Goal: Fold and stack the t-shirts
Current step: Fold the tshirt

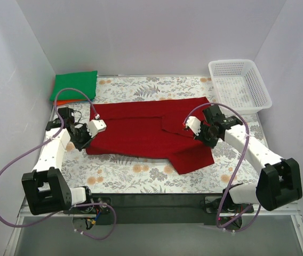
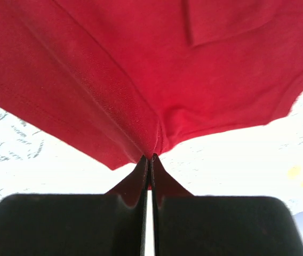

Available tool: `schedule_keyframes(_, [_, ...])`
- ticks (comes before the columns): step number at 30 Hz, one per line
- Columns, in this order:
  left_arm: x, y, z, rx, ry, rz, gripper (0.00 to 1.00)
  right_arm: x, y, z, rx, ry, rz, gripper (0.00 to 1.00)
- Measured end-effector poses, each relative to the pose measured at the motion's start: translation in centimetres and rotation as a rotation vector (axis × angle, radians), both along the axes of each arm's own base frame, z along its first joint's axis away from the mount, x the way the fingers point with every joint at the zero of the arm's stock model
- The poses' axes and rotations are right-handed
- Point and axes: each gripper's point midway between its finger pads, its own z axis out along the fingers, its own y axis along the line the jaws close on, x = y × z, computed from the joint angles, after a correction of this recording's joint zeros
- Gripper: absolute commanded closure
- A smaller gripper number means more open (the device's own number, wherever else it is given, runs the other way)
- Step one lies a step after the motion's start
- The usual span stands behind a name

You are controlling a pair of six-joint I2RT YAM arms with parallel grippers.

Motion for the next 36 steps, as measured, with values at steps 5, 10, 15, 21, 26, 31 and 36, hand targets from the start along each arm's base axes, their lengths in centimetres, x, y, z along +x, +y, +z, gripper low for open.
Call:
schedule_keyframes(5, [2.9,0.2,0.5,-0.030,-0.005,0.027,1.00,2.9,0.1,0.7,-0.015,-0.005,0.005,0.99])
schedule_keyframes(10, [5.6,0.5,0.5,-0.043,-0.015,0.049,1.00,6.7,0.3,1.5,-0.024,-0.022,0.008,0.99])
schedule_keyframes(15, [8.2,0.9,0.1,-0.051,-0.026,0.067,1.00,10.4,0.8,1.6,-0.030,-0.032,0.013,0.99])
schedule_keyframes(21, [10.4,1.2,-1.3,-0.061,-0.016,0.088,1.00,13.9,1.6,1.3,-0.034,-0.041,0.021,0.99])
schedule_keyframes(26, [11.5,1.3,-1.7,-0.064,-0.025,0.100,1.00,15.1,1.8,0.4,-0.044,-0.030,0.030,0.99])
schedule_keyframes(31, [12.4,1.4,-1.5,-0.068,-0.054,0.108,1.00,15.2,1.6,-0.2,-0.050,-0.015,0.028,0.99])
schedule_keyframes(36, [13.4,1.5,-1.5,-0.072,-0.066,0.113,1.00,15.5,1.4,-0.2,-0.050,-0.016,0.022,0.99])
